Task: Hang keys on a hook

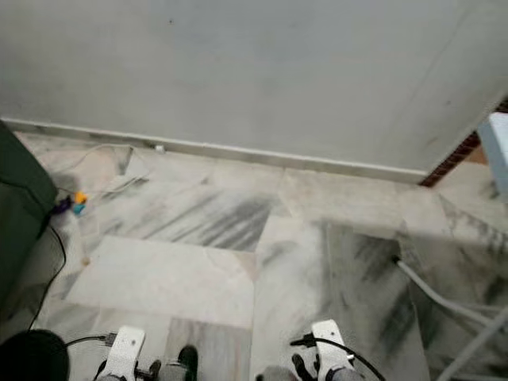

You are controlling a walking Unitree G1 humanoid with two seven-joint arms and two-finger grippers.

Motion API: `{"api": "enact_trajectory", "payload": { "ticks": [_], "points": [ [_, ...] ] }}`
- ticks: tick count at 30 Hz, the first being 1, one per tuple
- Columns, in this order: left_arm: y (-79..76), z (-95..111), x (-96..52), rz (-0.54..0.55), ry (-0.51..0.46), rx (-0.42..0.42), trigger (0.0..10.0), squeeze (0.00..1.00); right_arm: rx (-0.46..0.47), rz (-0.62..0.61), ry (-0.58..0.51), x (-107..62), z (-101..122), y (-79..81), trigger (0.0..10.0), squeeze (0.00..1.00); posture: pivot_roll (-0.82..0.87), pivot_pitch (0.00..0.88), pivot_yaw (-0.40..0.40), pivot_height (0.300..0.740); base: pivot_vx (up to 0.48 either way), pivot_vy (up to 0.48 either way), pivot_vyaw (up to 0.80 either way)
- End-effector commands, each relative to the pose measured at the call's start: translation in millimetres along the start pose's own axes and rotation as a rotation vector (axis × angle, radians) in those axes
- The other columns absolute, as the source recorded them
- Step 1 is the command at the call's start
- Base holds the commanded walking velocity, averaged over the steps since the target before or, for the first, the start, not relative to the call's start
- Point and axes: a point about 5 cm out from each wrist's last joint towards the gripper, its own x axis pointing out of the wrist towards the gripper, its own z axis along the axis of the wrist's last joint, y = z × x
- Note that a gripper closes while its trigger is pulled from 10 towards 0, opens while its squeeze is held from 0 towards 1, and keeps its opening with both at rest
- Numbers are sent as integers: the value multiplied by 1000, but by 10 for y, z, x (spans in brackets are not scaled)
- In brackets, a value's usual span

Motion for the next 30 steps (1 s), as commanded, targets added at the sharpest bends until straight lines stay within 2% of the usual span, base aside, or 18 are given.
{"api": "enact_trajectory", "payload": {
  "ticks": [1, 23, 30],
  "points": [
    [-115, -454, -108, -43, 166, 4, 10000, 0, 31, -2, 61, -50, -202, 2, 10000, 0, -33, 285, -65, 740, 0, 0, 0],
    [-118, -455, -108, -41, 166, 6, 10000, 0, 35, 1, 62, -58, -205, -20, 10000, 0, -36, 281, -75, 740, 0, 0, 0],
    [-75, -426, -100, -38, 159, 19, 10000, 0, 76, -6, 58, -41, -179, -1, 10000, 0, -29, 267, -60, 740, 0, 0, 0]
  ]
}}
